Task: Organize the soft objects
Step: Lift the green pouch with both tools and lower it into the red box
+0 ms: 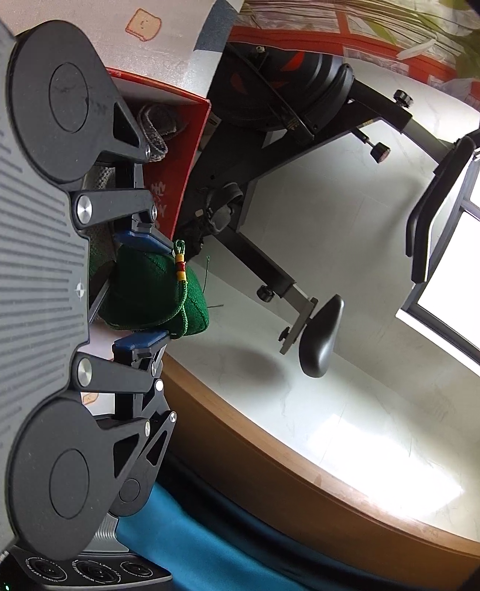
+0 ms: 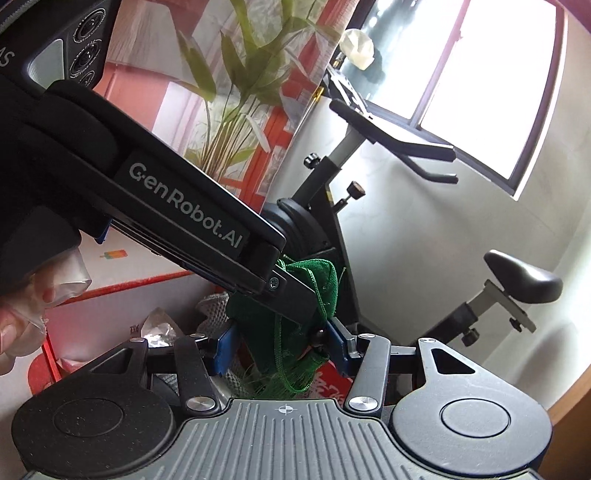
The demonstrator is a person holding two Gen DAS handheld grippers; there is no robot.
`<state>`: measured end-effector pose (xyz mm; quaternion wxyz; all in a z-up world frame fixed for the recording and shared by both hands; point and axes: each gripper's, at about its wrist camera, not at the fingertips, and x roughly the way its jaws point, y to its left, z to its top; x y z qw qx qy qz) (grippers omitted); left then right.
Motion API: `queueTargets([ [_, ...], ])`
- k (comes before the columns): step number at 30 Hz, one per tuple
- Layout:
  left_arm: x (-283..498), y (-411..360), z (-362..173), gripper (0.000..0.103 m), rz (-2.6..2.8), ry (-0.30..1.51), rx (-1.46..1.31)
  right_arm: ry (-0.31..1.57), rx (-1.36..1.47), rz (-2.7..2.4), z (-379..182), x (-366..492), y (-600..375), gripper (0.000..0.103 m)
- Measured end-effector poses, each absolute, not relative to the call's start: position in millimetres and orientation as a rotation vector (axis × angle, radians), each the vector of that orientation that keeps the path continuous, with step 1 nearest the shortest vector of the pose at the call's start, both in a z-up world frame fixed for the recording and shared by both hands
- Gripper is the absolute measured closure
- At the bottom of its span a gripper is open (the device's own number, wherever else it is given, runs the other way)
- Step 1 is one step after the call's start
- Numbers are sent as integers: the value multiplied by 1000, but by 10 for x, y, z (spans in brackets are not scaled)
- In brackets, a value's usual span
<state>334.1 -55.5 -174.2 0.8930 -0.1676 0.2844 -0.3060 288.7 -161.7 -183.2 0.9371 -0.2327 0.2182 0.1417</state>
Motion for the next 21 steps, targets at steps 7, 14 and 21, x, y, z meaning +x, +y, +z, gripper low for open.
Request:
queueTargets([
  [7,3388,-551,-1930,56,-595,664,-304,589,-359,295,-2120,3076,-1678,56],
  [14,3279,-395,-1815,56,-520,611,-240,606,-255,225,-2042,3027,-1833,53],
  [21,2984,-260,-1654,50,-447,553,-126,606,-91,183,-1943,2762,-2072,40],
])
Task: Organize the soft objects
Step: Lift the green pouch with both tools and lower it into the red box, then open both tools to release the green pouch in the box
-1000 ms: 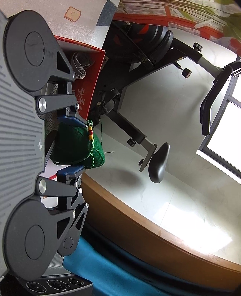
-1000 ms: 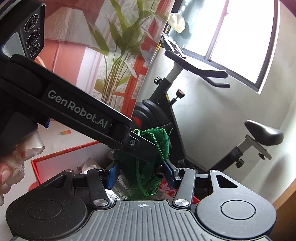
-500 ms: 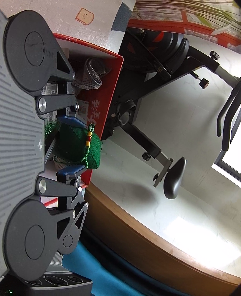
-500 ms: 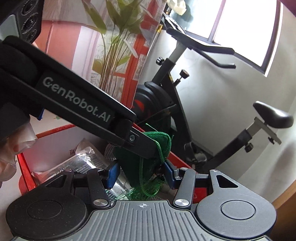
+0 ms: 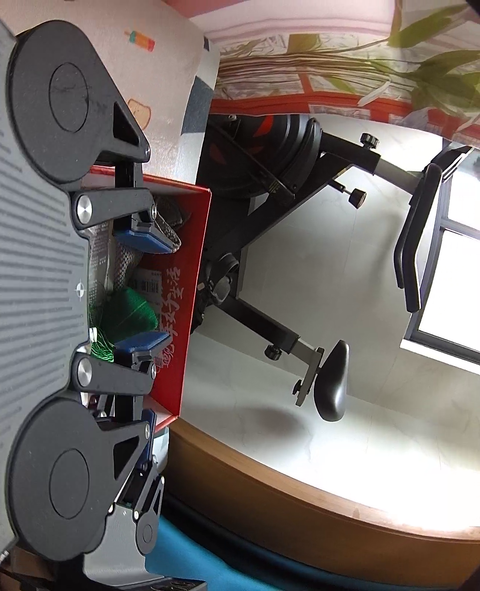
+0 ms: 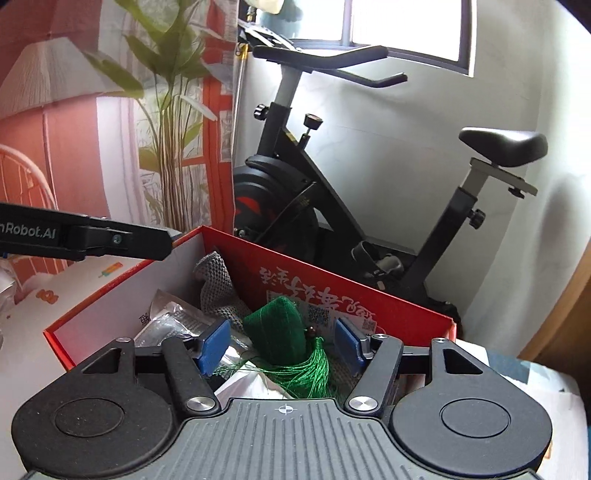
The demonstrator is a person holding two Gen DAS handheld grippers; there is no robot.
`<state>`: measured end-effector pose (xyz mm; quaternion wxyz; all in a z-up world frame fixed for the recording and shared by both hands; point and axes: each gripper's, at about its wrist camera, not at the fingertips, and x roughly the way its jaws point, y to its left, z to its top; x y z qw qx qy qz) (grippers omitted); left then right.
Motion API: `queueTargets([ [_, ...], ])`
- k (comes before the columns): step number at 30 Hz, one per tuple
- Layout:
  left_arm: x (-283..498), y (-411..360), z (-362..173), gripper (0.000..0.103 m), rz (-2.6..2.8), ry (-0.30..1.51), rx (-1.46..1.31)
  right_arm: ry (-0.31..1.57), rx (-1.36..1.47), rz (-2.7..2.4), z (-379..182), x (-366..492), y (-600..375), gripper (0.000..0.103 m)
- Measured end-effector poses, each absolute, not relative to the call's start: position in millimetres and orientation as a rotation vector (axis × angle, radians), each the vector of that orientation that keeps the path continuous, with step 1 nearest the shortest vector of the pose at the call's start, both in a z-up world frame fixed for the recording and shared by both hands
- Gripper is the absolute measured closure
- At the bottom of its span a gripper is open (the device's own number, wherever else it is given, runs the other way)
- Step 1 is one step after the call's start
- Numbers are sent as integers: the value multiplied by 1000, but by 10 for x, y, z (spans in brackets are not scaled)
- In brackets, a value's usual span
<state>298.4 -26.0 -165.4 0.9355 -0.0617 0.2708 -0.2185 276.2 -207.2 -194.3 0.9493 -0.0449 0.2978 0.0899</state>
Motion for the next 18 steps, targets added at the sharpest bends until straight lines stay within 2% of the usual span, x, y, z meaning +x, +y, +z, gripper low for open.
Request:
queueTargets([
  [2,2885,-219,-1624,39,-436,545,-106,599,-50,164,-1916,2653,-2129,35],
  [3,2836,-195,-1612,36,-431,541,-98,597,-30,160,-1907,2599,-2155,29],
  [5,2731,-153,-1580,21,-411,536,-76,586,13,145,-1886,2480,-2213,19],
  [7,2638,-103,-1558,10,-399,530,-63,571,50,128,-1854,2374,-2261,6],
  [8,2599,-74,-1548,5,-397,527,-62,557,63,115,-1833,2312,-2274,3],
  [11,2449,-8,-1514,0,-382,517,-47,525,92,98,-1779,2139,-2310,0],
  [18,2164,112,-1540,0,-348,521,-21,471,127,82,-1718,1738,-2320,0],
])
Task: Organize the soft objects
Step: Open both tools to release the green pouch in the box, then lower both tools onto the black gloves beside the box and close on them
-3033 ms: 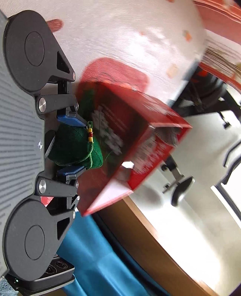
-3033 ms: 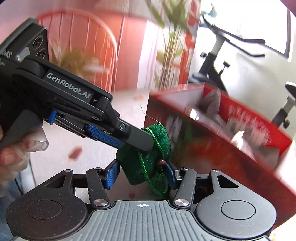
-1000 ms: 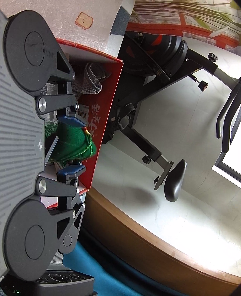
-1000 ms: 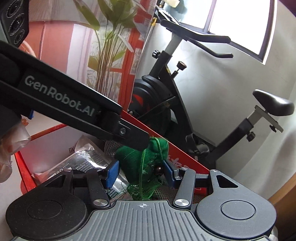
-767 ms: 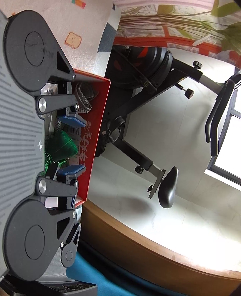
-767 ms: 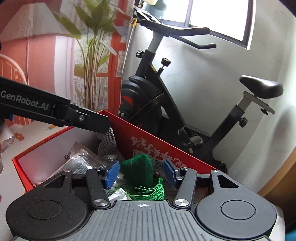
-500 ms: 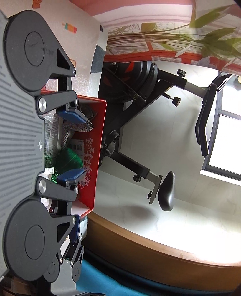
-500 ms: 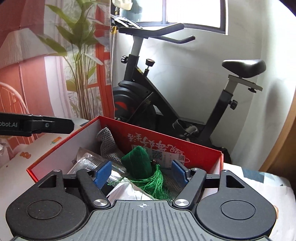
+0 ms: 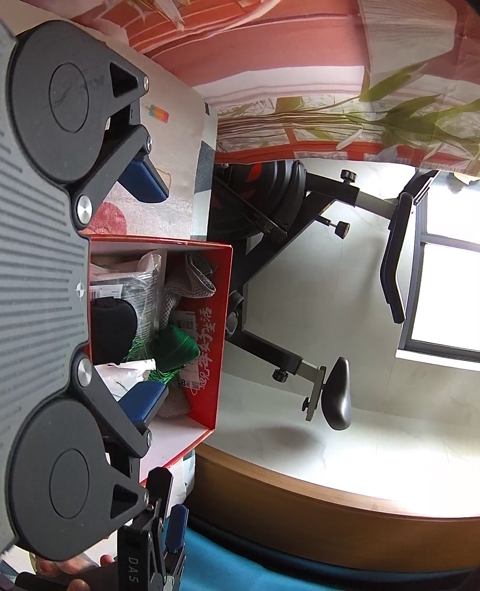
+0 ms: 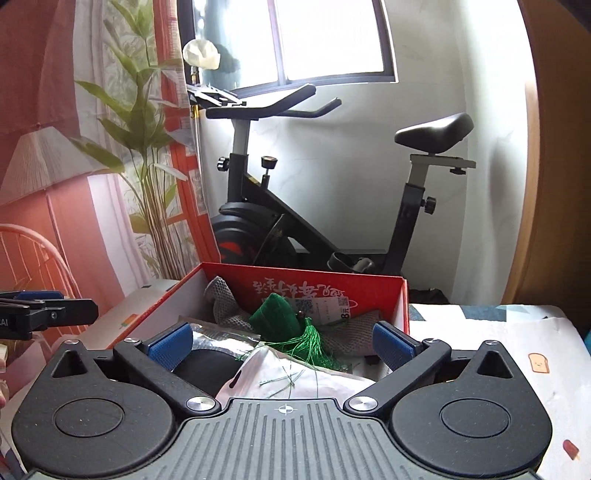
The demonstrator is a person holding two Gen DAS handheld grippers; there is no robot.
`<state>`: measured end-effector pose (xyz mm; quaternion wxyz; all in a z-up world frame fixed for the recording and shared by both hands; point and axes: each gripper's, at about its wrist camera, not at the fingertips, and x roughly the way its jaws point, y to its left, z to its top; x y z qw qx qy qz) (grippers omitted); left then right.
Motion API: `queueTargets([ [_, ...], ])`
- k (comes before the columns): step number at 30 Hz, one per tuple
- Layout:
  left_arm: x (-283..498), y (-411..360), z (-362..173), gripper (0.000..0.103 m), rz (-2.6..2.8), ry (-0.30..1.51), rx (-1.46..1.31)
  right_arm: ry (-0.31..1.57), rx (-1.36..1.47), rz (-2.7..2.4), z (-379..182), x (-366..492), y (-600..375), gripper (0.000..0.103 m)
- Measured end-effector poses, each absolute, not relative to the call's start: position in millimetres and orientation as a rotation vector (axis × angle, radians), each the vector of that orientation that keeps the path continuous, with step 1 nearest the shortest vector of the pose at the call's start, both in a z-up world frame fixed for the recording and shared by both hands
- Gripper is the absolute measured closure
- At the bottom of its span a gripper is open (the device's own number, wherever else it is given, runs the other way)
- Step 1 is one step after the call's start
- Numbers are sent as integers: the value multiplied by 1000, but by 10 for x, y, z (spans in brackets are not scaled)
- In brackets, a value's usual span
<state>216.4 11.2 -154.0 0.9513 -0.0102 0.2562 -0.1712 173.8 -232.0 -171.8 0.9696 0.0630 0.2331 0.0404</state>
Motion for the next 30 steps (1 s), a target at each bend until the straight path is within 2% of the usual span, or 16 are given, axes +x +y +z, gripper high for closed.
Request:
queueTargets([
  [8,1772,289,-1859,0,-313,517,-26,440,114,53,-1983,1259,-2332,0],
  [17,1748,251,-2438,0,-355,655,-97,526,88,50,-2595,1051,-2281,1],
  [30,1970,-104,-2956,7,-451,764,-110,631,95,89,-3116,1181,-2210,19],
])
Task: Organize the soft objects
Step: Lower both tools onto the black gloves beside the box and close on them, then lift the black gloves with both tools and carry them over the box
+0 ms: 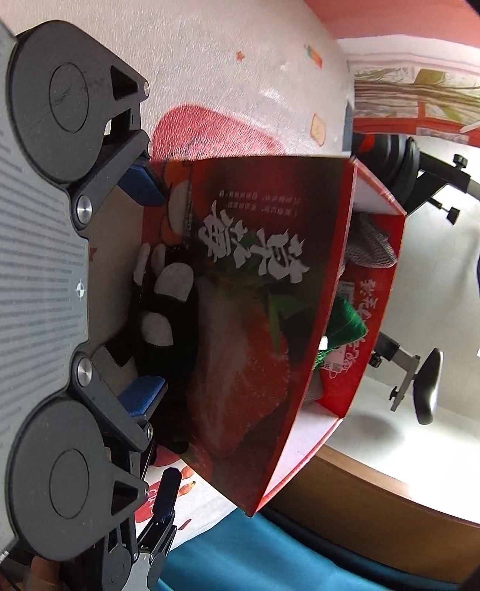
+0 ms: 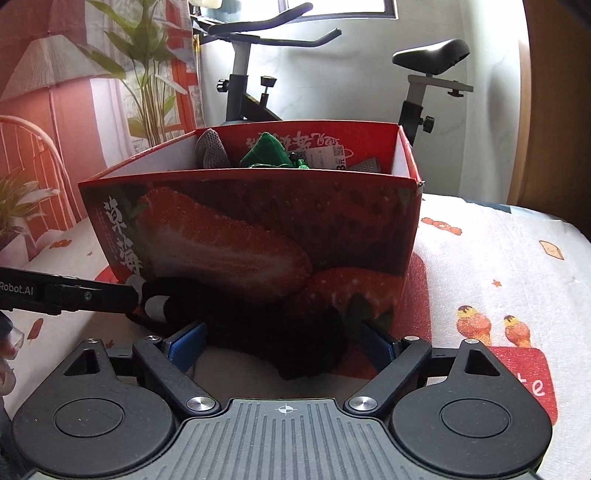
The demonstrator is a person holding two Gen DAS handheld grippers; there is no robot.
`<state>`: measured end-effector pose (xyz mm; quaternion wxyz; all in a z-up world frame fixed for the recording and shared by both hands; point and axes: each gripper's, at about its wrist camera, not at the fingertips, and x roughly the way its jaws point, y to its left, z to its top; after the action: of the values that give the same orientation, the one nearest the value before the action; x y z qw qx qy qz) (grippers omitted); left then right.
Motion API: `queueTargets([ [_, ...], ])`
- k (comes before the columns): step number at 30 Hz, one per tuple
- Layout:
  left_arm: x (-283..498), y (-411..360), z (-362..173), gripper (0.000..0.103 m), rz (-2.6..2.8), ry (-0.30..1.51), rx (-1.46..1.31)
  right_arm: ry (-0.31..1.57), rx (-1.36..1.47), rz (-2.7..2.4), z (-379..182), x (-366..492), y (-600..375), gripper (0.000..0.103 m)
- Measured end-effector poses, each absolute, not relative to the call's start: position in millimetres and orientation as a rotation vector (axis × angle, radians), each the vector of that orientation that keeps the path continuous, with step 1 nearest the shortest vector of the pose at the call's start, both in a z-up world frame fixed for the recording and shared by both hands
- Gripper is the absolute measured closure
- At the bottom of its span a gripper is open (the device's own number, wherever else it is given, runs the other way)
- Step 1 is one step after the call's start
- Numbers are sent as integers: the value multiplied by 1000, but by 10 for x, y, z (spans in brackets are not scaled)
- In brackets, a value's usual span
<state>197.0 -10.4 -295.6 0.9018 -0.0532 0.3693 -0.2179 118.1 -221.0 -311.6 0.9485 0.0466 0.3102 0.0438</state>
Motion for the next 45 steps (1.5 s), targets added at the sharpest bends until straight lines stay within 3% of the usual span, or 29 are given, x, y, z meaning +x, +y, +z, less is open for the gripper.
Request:
queueTargets([
  [4,2070,-175,-3029,8,-460,788,-128,654,86,93,-3189,1256,-2235,31],
  [19,2181,-306,-3197,9,-493,820,-144,675,109,126,-3329,1303,-2289,51],
  [24,2146,-299,-3217,16,-486,809,-123,682,105,148,-3338,1309,-2284,58],
  [33,2143,-249,-3178,44,-481,828,-132,691,89,183,-3308,1300,-2210,74],
  [35,2140,-246,-3185,64,-498,834,-142,693,85,191,-3297,1288,-2180,75],
  [36,2137,-240,-3192,67,-512,839,-148,693,84,195,-3291,1284,-2171,77],
  [38,2104,-247,-3180,83,-517,826,-138,694,81,205,-3277,1276,-2154,80],
  [45,1982,-187,-3126,86,-520,807,-152,683,72,239,-3202,1211,-2073,88],
])
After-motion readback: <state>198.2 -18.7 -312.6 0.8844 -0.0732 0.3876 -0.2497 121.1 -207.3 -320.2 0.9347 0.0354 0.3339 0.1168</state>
